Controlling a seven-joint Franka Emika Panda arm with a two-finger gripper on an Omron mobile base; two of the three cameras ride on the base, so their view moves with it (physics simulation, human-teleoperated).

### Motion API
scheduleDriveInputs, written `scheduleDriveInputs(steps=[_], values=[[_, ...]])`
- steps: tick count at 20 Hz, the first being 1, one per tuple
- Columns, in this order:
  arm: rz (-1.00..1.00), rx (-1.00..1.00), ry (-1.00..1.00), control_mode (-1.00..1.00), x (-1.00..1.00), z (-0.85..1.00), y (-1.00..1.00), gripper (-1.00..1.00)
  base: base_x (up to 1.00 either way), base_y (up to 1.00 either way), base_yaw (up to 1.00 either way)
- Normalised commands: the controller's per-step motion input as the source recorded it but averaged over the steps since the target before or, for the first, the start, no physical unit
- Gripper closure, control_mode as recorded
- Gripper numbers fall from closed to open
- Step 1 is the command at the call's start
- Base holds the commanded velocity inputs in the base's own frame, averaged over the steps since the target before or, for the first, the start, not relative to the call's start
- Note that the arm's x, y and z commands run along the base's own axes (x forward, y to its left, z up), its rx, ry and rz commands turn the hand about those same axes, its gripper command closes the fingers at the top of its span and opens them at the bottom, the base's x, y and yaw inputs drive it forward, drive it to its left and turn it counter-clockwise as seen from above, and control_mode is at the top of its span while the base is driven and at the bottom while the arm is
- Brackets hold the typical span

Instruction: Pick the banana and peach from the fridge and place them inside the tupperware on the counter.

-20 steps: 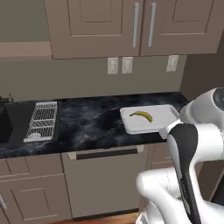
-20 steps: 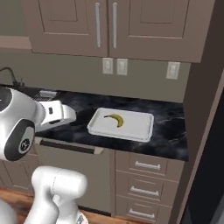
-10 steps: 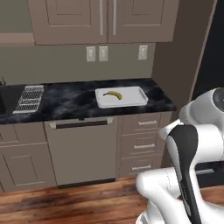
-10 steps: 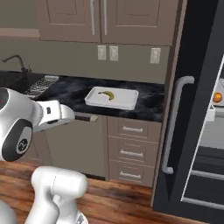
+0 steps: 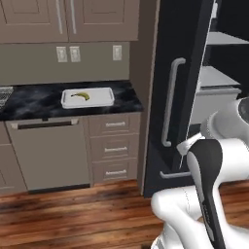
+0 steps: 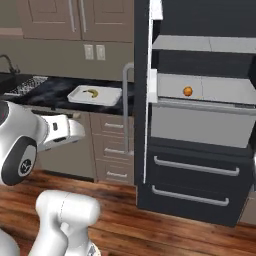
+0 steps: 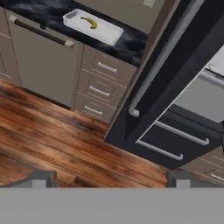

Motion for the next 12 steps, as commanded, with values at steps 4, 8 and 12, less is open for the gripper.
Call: scheduleDriveInputs(steps=[4,8,12], values=[[0.00,0.00,0.00,1.00,0.00,0.00,0.00,-1.00,-0.03,-1.00,0.00],[0.00,0.00,0.00,1.00,0.00,0.00,0.00,-1.00,0.02,-1.00,0.00],[0.00,0.00,0.00,1.00,0.00,0.00,0.00,-1.00,0.11,-0.99,0.00]])
